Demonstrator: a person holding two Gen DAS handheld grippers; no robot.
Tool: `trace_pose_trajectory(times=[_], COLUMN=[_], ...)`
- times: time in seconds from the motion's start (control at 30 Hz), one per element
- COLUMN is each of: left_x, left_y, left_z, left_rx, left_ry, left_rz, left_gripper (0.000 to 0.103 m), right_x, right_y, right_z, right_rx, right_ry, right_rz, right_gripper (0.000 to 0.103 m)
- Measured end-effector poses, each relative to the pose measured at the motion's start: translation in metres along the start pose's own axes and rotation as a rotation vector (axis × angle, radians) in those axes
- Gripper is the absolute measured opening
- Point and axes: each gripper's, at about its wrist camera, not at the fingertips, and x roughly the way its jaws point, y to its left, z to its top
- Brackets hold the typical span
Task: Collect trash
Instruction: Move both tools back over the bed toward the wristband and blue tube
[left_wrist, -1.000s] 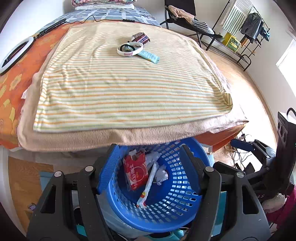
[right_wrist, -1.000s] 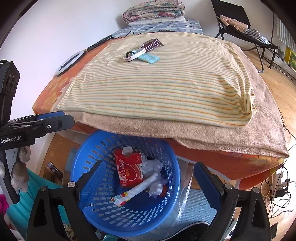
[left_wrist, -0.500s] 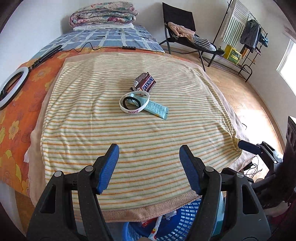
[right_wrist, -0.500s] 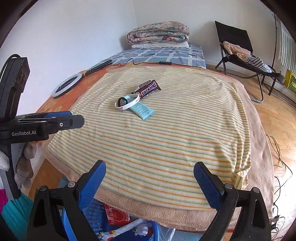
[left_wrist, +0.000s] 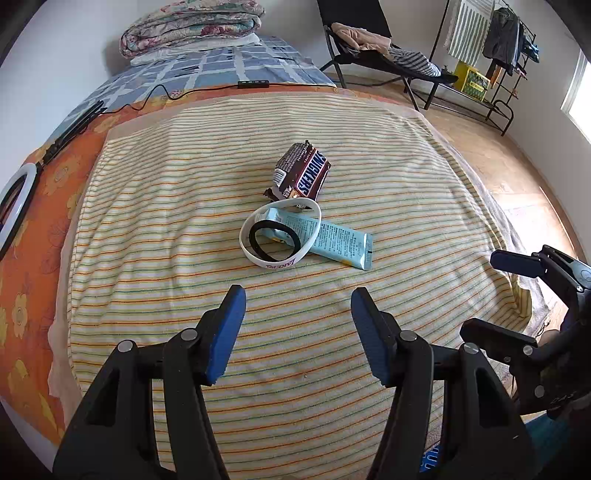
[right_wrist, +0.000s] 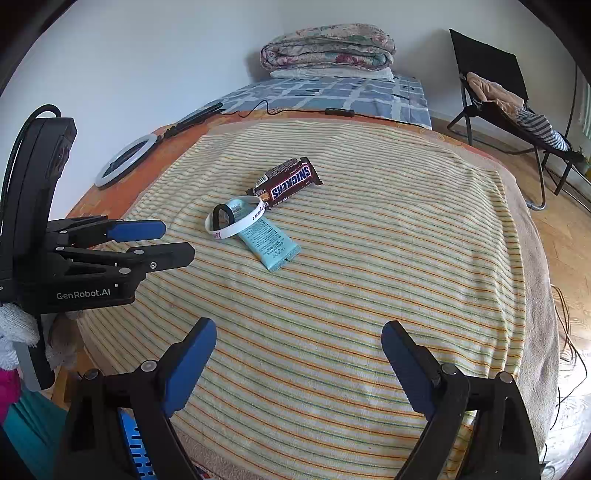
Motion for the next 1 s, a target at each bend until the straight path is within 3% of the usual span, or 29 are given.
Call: trace_pose_trajectory(times=[0.1, 0.23, 0.37, 0.47, 0.67, 0.93, 1.0], left_x=[0.017, 0.039, 0.056, 0.062, 0.056, 0.034, 0.030], left_y=[-0.006, -0.010, -0.009, -0.004, 0.006, 0.028, 0.033], left_z=[0.005, 0.011, 0.015, 0.019, 0.021, 0.024, 0.025], left_rx=[0.037, 0.069, 0.070, 0.050, 0.026, -0.069, -0.070], left_ry=[0.020, 0.047, 0.056, 0.059, 0.036, 0.005, -0.008], left_rz=[0.031, 0.066, 0.087, 0.094, 0.076, 0.000, 0.015], left_gripper=[0.061, 0.052, 0.050, 0.033, 0.025, 0.023, 0.022], right_x=[0.010, 0.023, 0.033, 0.040, 0.050, 0.064, 0.069], right_y=[-0.003, -0.003, -0.001, 0.001, 0.004, 0.006, 0.007], right_z=[0.005, 0.012, 0.018, 0.023, 0.031, 0.045, 0.047], right_rx=[0.010, 0.003, -0.010, -0.022, -0.037, -0.052, -0.055], right_ry=[0.017, 0.031, 0.042, 0.045, 0.045, 0.041, 0.046], right_rz=[0.023, 0.027, 0.029, 0.024, 0.026, 0.029, 0.027], right_gripper=[0.092, 0.089, 0.087, 0.086, 0.082, 0.078, 0.077])
